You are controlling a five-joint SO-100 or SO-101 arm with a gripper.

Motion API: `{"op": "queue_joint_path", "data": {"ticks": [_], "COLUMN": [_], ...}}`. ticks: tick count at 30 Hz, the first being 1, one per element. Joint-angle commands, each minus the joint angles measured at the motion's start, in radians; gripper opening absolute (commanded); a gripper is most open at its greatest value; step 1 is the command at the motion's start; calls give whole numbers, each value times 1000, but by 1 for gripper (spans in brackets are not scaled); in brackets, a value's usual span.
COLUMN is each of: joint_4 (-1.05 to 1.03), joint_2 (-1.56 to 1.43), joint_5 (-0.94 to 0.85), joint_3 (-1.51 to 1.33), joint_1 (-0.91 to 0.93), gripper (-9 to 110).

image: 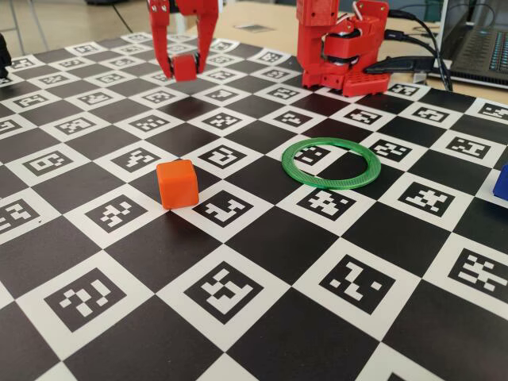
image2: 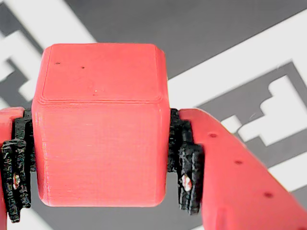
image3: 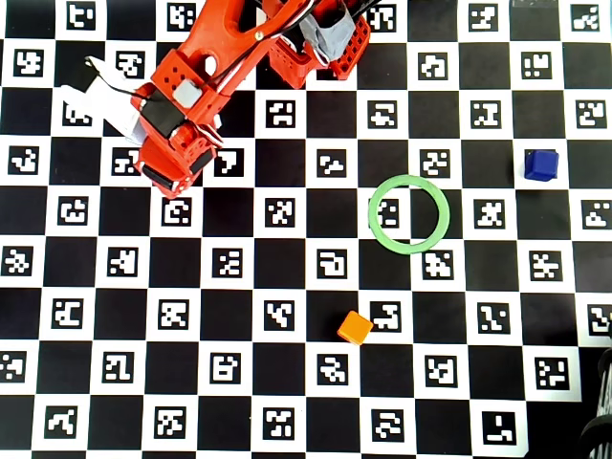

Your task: Grab the red cube then put it in the green circle then put the blue cube on top and finally the orange cube on top

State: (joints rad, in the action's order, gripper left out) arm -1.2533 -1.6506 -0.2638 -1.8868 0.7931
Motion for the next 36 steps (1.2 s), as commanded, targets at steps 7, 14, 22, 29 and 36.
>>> {"op": "queue_joint_path", "data": {"ticks": [7, 14, 22, 29, 36], "joint_4": [-308, -460, -534, -561, -508], "joint_2": [-192, -206, -193, -133, -130], "joint_5": [48, 173, 373, 537, 611], "joint_3": [276, 402, 526, 534, 561], "joint_1": [-265, -598, -916, -1132, -1272], "gripper": [3, 3, 3, 3, 3]}}
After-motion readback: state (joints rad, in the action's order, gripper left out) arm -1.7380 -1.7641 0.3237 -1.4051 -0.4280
